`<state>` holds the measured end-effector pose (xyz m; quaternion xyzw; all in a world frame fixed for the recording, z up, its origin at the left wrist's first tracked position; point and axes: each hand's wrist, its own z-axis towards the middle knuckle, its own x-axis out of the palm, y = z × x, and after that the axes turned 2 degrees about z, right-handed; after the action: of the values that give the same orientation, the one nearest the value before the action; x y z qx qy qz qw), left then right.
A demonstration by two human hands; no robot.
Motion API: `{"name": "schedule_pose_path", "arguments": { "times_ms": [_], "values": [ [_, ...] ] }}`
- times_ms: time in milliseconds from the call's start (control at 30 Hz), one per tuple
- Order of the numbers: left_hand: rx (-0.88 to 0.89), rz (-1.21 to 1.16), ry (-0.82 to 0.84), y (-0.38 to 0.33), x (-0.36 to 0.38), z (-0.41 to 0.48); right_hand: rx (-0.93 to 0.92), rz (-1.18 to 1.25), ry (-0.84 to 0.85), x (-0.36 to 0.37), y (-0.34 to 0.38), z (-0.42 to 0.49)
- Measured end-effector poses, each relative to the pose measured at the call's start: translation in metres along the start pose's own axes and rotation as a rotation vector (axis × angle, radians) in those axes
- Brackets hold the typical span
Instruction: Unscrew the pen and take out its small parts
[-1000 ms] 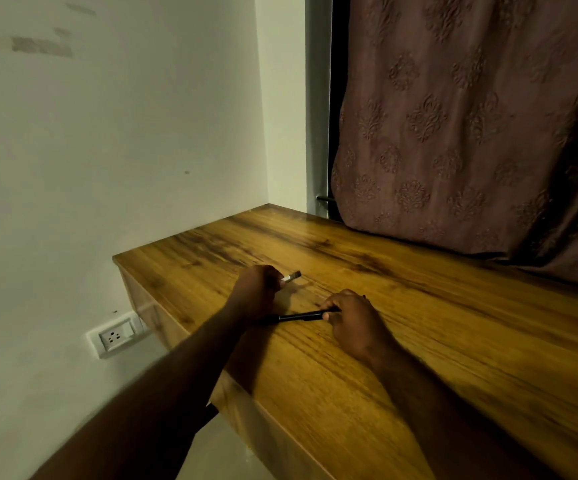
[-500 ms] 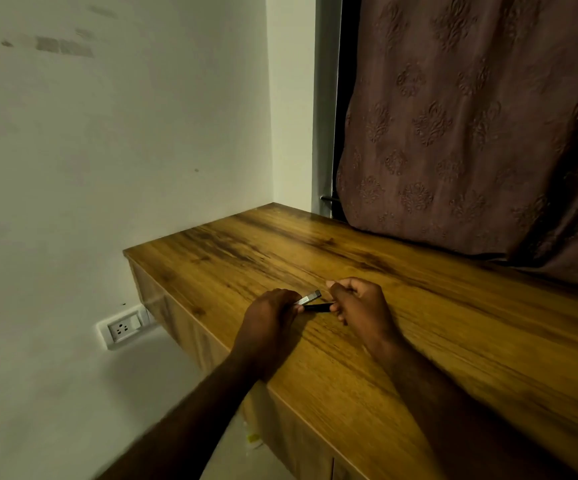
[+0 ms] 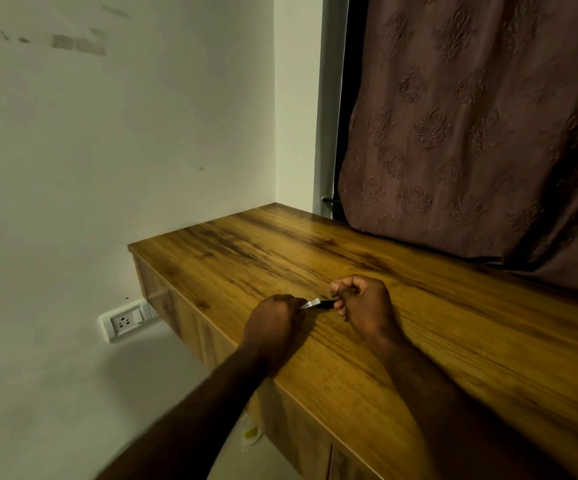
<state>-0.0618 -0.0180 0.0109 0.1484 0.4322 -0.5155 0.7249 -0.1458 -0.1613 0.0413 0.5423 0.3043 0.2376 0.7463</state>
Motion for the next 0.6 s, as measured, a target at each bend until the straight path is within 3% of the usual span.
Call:
{"name": "schedule_pose_path", "arguments": {
  "times_ms": [300,600],
  "values": [
    [-0.083,-0.085,-0.028,0.0030,-0.0006,0.0000,-0.056,-0.483,0.205,-0.0013,-0.0046,-0.0043],
    [-0.061,-0.114,-0.035,-0.0035,-0.0059,-0.0023,-0.019,-0.513,0.175,-0.0048,0.0004,-0.0046]
  ]
}}
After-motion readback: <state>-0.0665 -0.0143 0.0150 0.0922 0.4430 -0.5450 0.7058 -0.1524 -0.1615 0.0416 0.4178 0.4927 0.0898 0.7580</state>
